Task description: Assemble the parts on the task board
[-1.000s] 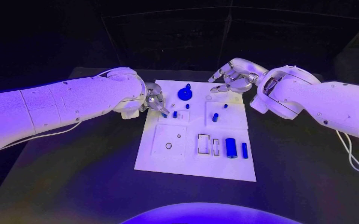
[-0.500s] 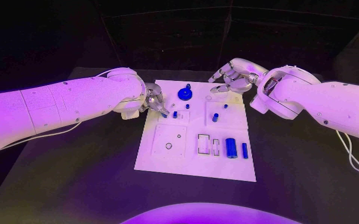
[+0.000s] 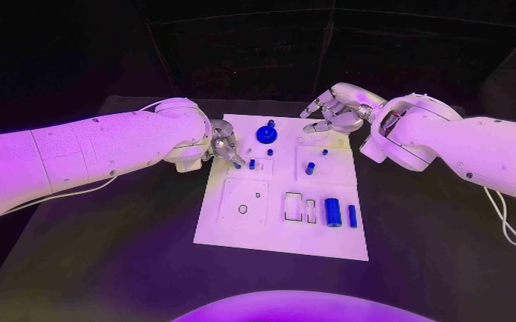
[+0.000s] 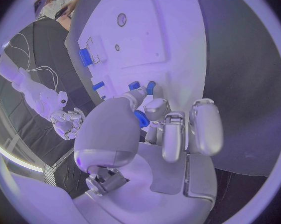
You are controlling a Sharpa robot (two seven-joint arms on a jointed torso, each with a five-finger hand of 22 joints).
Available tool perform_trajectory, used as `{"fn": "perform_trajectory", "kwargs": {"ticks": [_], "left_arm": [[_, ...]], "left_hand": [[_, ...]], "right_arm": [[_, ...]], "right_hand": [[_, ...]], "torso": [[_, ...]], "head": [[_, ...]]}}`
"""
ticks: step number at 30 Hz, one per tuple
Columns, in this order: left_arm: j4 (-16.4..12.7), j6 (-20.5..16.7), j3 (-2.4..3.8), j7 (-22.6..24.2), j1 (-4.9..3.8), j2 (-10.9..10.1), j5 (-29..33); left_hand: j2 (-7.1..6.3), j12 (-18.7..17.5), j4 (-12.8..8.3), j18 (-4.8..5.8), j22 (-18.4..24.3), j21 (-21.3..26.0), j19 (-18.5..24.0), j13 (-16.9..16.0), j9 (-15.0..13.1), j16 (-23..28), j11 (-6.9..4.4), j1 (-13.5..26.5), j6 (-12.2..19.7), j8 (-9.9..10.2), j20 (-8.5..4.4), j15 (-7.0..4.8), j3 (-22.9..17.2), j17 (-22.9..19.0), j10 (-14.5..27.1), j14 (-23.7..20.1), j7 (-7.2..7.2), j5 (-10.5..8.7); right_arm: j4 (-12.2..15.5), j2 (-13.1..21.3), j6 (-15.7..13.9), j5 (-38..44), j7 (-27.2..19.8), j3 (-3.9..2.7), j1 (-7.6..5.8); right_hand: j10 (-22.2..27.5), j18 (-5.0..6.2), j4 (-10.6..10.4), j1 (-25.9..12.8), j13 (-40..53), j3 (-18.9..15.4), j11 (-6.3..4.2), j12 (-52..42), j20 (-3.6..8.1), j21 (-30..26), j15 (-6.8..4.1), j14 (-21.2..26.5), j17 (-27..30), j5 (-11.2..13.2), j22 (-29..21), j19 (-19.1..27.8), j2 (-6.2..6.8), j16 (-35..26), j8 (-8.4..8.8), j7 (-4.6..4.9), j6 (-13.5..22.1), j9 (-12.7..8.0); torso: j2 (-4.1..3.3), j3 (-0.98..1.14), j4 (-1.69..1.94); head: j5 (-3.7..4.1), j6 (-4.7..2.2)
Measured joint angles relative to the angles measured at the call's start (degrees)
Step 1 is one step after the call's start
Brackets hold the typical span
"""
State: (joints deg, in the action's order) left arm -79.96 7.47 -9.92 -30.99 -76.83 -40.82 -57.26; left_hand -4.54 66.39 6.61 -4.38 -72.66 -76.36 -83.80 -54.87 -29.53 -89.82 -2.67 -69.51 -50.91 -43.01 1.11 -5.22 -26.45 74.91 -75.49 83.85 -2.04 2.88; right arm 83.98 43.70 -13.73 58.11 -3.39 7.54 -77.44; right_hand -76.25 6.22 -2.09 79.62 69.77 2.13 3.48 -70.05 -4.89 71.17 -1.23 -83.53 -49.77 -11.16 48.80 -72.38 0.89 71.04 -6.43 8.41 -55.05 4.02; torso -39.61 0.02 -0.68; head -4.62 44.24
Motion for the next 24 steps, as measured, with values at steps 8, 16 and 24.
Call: {"fn": "perform_trajectory", "kwargs": {"ticks": [8,16,24], "left_arm": [[-0.02,-0.21,-0.06,-0.02,0.09,0.02,-0.05],[0.17,-0.45,-0.09,-0.11,0.14,0.02,-0.06],[0.67,-0.57,-0.11,-0.26,0.17,0.20,-0.06]], "left_hand": [[-0.23,0.40,0.52,0.00,-0.45,-0.25,-0.18,-0.48,-0.27,0.00,-0.21,1.72,-1.13,-0.09,-0.18,-0.20,0.53,0.00,-0.60,0.20,0.72,0.00],[-0.34,0.40,1.14,0.00,-0.57,-0.25,-0.18,-0.56,-0.46,0.00,-0.32,2.99,-1.54,-0.12,-0.18,-0.20,1.16,0.00,-0.70,0.20,1.13,0.01],[-0.78,0.40,2.32,0.00,-0.71,-0.25,-0.18,-0.60,-0.62,0.00,-0.11,5.12,-2.15,-0.45,-0.18,-0.20,2.88,0.00,-0.91,0.20,1.33,0.05]], "right_arm": [[0.00,0.00,-0.03,0.00,0.00,0.00,0.00],[-0.01,0.04,-0.08,0.00,-0.05,0.00,0.00],[-0.02,0.06,-0.10,0.00,-0.06,0.00,0.00]], "right_hand": [[0.00,0.00,0.00,0.00,0.00,0.00,0.00,0.00,0.00,0.00,0.00,0.00,0.00,0.00,0.00,0.00,0.00,0.00,0.00,0.00,0.00,0.00],[0.00,0.00,0.00,0.00,-0.02,0.00,0.00,0.00,0.00,0.00,0.00,0.00,0.08,-0.32,-0.10,0.00,0.00,0.00,0.00,0.00,0.00,0.00],[0.00,0.00,0.00,0.00,-0.06,0.00,0.00,0.00,0.00,-0.22,0.00,0.00,0.07,-0.32,-0.19,0.00,0.00,0.00,0.00,0.00,0.00,0.00]], "torso": [[0.00,0.02,0.00],[0.00,0.02,-0.03],[0.01,0.03,-0.04]], "head": [[-0.02,0.12],[0.04,0.14],[-0.01,0.24]]}}
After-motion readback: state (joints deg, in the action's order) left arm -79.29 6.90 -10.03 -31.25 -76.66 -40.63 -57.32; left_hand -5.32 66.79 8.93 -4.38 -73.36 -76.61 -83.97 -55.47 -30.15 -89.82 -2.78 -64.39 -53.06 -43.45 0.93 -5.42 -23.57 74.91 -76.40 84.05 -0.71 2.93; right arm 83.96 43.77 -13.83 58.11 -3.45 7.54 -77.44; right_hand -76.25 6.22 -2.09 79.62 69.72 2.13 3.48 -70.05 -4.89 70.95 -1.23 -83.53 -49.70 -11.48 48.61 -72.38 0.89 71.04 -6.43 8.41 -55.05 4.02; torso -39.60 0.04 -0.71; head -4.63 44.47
